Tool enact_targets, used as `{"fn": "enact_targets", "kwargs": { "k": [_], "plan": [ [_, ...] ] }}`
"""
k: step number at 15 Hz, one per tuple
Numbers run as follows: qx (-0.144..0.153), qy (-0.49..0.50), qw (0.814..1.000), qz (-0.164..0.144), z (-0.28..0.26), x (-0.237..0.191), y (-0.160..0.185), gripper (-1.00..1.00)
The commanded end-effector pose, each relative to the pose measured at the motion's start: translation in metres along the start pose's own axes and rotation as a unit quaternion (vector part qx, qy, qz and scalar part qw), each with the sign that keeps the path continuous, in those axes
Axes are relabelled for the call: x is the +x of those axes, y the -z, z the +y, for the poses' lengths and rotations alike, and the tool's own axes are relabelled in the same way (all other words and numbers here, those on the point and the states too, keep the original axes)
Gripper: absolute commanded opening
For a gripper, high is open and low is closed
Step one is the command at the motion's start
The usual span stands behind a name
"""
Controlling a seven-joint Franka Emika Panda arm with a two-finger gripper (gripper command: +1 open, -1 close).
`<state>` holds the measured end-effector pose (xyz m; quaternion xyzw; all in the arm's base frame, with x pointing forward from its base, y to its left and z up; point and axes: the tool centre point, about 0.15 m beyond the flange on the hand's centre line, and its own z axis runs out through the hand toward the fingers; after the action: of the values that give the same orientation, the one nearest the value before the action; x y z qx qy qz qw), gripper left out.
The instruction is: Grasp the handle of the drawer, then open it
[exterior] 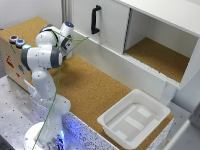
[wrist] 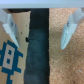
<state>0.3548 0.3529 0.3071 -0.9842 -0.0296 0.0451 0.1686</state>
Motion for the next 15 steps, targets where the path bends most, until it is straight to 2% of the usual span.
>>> {"fn": "enact_targets", "kwargs": {
  "k": [1, 9, 15],
  "plan": [
    [0.024, 0.020, 0.999, 0.016, 0.013, -0.009, -0.013, -1.00],
    [0.055, -0.006, 0.998, 0.024, 0.034, -0.020, -0.019, -1.00],
    [0.066, -0.030, 0.997, 0.031, 0.058, -0.028, -0.023, -1.00]
  ]
}}
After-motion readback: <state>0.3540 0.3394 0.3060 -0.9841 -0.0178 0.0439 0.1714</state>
